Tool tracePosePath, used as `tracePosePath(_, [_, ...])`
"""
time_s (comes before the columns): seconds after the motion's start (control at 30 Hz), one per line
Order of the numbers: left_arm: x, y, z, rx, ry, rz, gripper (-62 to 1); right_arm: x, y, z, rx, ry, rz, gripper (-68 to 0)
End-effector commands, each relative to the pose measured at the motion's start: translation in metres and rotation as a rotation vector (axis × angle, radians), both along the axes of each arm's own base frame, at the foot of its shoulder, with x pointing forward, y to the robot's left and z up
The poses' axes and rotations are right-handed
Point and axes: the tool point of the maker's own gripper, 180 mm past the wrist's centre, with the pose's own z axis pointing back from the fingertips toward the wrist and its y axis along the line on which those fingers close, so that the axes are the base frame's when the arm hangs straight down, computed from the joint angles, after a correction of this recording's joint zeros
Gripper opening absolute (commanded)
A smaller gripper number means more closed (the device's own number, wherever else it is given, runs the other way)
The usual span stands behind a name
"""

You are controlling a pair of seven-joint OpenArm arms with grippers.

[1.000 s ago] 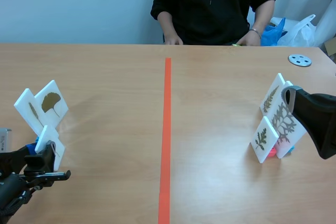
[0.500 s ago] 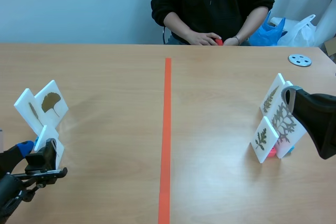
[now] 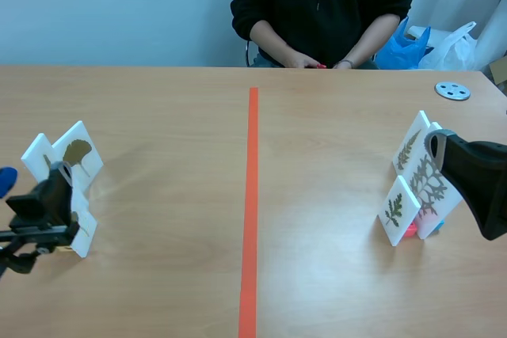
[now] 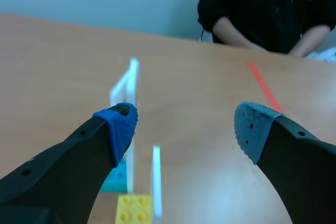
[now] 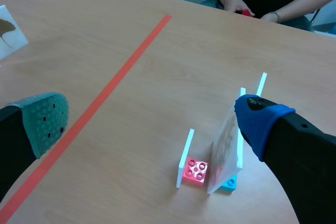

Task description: Sort the leaf by its shape. The table is split by an orange tape line. A compound leaf with several leaflets goes to the left side, a simple leaf with one blade goes to the right side. Return to the home posture when a red brick is placed on the table.

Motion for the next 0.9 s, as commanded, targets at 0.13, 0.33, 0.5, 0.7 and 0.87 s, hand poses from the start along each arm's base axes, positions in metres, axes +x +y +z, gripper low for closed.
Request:
tracePosePath(0.13, [-0.015, -0.026, 0.043, -0.031, -0.087, -0.123, -12.6, 0.004, 0.000, 0.013, 0.003, -0.043, 0.008, 0.4])
tracePosePath(0.33, [-0.036, -0.078, 0.061, -0.036, -0.002, -0.399, -2.3, 0.003, 0.000, 0.011, 0.001, -0.036, 0.008, 0.4])
tracePosePath(0.5, [-0.052, -0.111, 0.073, 0.042, 0.108, -0.554, 1.4, 0.003, 0.000, 0.011, 0.000, -0.036, 0.008, 0.4])
tracePosePath(0.7, [-0.061, -0.138, 0.092, 0.118, 0.183, -0.645, 1.4, 0.003, 0.000, 0.009, -0.006, -0.022, 0.008, 0.4])
tracePosePath(0.87, [-0.057, -0.134, 0.097, 0.122, 0.178, -0.602, 1.4, 0.002, 0.001, 0.008, 0.009, -0.013, 0.008, 0.4])
